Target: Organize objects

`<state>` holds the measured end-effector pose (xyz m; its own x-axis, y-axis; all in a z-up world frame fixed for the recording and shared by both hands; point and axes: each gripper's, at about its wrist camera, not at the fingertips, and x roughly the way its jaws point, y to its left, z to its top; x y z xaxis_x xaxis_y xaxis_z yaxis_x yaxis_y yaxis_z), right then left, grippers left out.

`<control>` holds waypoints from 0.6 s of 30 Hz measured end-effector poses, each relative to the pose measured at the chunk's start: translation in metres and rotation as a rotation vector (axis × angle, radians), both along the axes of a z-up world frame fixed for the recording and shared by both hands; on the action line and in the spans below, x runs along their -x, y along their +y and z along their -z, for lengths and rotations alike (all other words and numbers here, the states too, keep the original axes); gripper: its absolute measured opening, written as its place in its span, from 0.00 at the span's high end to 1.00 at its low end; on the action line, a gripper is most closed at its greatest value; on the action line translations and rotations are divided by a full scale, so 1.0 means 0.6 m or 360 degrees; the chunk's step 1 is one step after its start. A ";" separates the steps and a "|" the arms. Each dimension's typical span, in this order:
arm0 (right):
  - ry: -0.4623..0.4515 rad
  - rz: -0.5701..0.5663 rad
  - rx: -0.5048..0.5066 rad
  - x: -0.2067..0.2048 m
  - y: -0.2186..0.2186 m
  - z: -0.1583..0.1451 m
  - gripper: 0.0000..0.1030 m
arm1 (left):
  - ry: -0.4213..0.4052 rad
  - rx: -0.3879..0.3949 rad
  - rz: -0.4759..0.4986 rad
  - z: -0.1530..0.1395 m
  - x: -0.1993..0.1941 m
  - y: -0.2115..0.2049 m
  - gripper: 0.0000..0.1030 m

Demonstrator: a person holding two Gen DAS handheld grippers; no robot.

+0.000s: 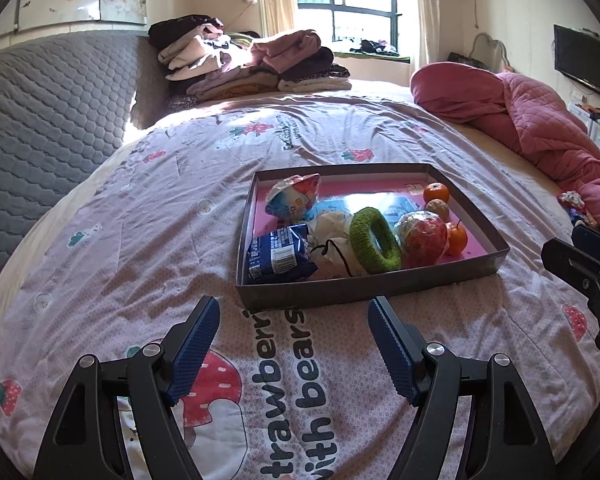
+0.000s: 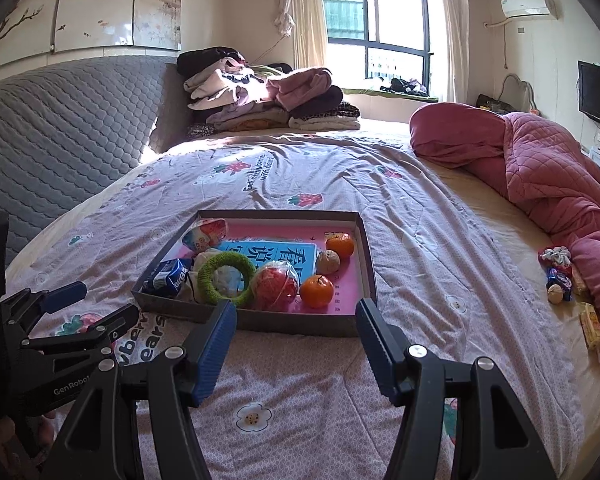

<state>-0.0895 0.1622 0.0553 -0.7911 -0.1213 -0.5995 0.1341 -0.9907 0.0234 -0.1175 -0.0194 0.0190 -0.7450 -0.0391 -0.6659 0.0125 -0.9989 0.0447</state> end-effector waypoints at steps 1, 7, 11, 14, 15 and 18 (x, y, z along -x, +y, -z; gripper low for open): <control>-0.0008 0.0002 0.0002 0.000 0.001 0.005 0.40 | -0.0004 -0.0007 0.0001 0.003 0.001 -0.001 0.25; -0.0036 0.0017 0.0011 -0.001 0.007 0.032 0.40 | -0.0044 -0.0022 0.0013 0.029 0.003 -0.001 0.25; -0.0037 0.0022 0.0032 -0.002 0.011 0.042 0.40 | -0.0055 -0.0016 0.0039 0.042 -0.003 0.009 0.25; -0.0031 0.0030 0.0041 -0.003 0.015 0.047 0.40 | -0.0051 -0.0015 0.0052 0.043 -0.008 0.014 0.25; -0.0026 0.0032 0.0042 -0.003 0.016 0.048 0.40 | -0.0047 -0.0018 0.0055 0.043 -0.009 0.014 0.25; -0.0016 0.0032 0.0051 -0.003 0.018 0.048 0.40 | -0.0030 -0.0024 0.0058 0.042 -0.011 0.014 0.25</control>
